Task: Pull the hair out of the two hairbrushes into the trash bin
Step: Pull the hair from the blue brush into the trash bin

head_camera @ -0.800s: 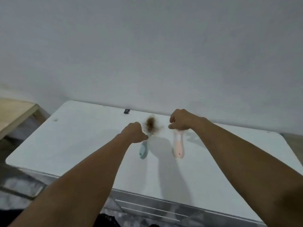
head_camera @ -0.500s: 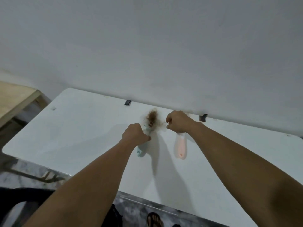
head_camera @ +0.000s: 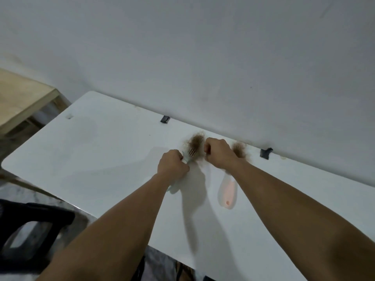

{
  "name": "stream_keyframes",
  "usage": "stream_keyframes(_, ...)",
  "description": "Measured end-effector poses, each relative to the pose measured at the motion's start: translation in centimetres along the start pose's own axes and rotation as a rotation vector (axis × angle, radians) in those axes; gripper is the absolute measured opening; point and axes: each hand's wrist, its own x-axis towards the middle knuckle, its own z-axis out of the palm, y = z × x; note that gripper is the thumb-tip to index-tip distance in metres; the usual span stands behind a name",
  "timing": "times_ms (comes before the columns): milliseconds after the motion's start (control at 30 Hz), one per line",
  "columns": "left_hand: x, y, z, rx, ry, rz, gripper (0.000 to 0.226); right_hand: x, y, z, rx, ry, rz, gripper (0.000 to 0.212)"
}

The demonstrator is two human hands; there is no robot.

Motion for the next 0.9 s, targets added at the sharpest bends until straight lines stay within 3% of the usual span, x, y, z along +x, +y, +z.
stream_keyframes(100, 0.1, -0.1, -0.4, -0.054, 0.002, 0.01, 0.037, 0.7, -0.4, -0.2, 0.083, 0.063, -0.021, 0.028)
stream_keyframes(267, -0.1, -0.2, -1.1, -0.173, -0.014, -0.007, 0.018, 1.5, -1.7, -1.0, 0.262, 0.121, -0.054, 0.014)
stream_keyframes(333, -0.3, -0.3, -1.7, -0.292, -0.053, -0.047, 0.009, 1.8, -2.1, -1.2, 0.265, 0.129, -0.069, 0.015)
stream_keyframes(500, -1.6, -0.5, -3.8, -0.461, -0.05, -0.09, 0.012, 2.1, -3.2, -1.7, 0.195, 0.159, -0.105, 0.011)
stream_keyframes(567, -2.3, -0.7, -4.8, -0.518, -0.044, -0.118, 0.015, 2.2, -3.8, -1.8, 0.165, 0.162, -0.106, 0.025)
stream_keyframes(700, -3.7, -2.1, -6.2, -0.495, 0.006, -0.122, 0.039, 1.4, -5.6, -2.0, 0.221, 0.012, -0.095, 0.057)
stream_keyframes(900, -7.7, -5.8, -8.1, -0.3, 0.054, -0.13, 0.059, -1.3, -9.4, -0.7, 0.304, -0.231, -0.011, 0.043)
